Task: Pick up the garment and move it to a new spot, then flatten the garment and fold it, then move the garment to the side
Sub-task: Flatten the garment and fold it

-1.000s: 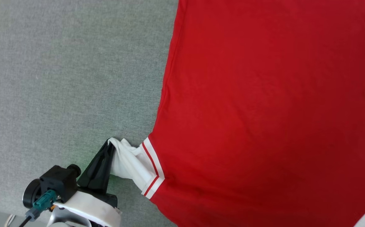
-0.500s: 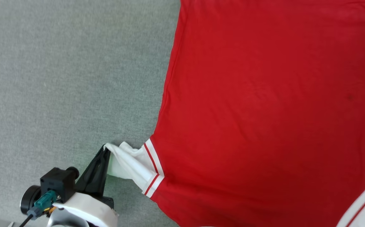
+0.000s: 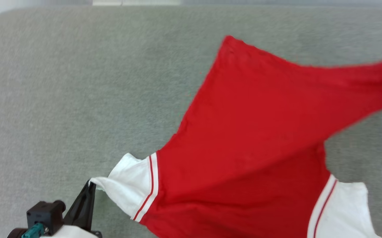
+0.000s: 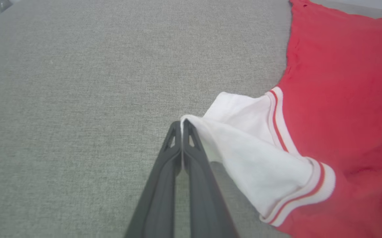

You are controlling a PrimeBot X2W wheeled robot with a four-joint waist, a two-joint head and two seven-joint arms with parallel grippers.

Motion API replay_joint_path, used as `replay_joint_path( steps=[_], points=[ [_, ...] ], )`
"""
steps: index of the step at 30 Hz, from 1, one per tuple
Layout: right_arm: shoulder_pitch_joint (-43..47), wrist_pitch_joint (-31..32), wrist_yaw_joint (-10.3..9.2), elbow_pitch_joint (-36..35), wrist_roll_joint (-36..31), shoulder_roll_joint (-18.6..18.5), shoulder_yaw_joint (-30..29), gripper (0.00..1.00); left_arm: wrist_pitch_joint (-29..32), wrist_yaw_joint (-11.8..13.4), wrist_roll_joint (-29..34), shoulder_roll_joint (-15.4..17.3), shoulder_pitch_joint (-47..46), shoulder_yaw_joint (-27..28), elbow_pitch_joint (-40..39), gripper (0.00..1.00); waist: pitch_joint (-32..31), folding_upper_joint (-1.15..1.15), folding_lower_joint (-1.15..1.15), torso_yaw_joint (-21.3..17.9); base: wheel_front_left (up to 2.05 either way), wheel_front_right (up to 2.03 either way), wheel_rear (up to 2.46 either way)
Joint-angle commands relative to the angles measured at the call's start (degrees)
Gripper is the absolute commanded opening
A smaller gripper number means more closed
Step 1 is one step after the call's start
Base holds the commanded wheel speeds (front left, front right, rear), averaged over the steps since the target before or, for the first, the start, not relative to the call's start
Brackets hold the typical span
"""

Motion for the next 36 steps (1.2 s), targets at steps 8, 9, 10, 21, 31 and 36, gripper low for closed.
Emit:
replay_joint_path(
  steps=[8, 9, 10, 21, 31, 36],
  points=[
    [21.9, -6.5, -0.04, -3.6, 6.3, -8.4, -0.1, 0.0, -0.4, 0.9, -0.3, 1.2, 4.1, 1.6, -0.8, 0.0, -4.6, 0.0, 0.0, -5.4, 0.0, 0.0, 0.0],
    [24.5, -7.3, -0.04, -3.3, 6.7, -8.5, 0.1, 0.0, -0.4, 1.0, -0.4, 1.3, 4.4, 1.7, -0.9, 0.0, -4.7, 0.0, 0.0, -5.7, 0.0, 0.0, 0.0],
    [27.1, -8.2, -0.04, -2.8, 7.0, -8.5, 0.1, 0.0, -0.4, 0.9, -0.3, 1.4, 4.6, 1.8, -1.0, 0.0, -4.7, 0.0, 0.0, -6.0, 0.0, 0.0, 0.0],
    [43.1, -14.4, -0.07, 3.3, 7.1, -1.1, -1.8, 0.34, -0.3, 0.1, 0.0, 1.8, 4.4, 1.9, -0.7, 0.0, -4.1, 0.0, 0.0, -6.7, 0.0, 0.0, 0.0],
    [35.9, -14.6, -0.04, -5.6, 4.1, -7.5, -13.8, 1.0, 0.4, 0.1, 1.1, 1.3, 2.7, 0.8, -1.3, 0.0, -4.1, 0.0, 0.0, -5.0, 0.0, 0.0, 0.0],
    [30.0, -10.0, -0.04, -10.3, 1.8, -7.8, -17.1, 1.0, 0.8, 0.2, 2.2, 1.2, 1.7, 0.0, -1.8, 0.0, -2.7, 0.0, 0.0, -3.5, 0.0, 0.0, 0.0]
  ],
)
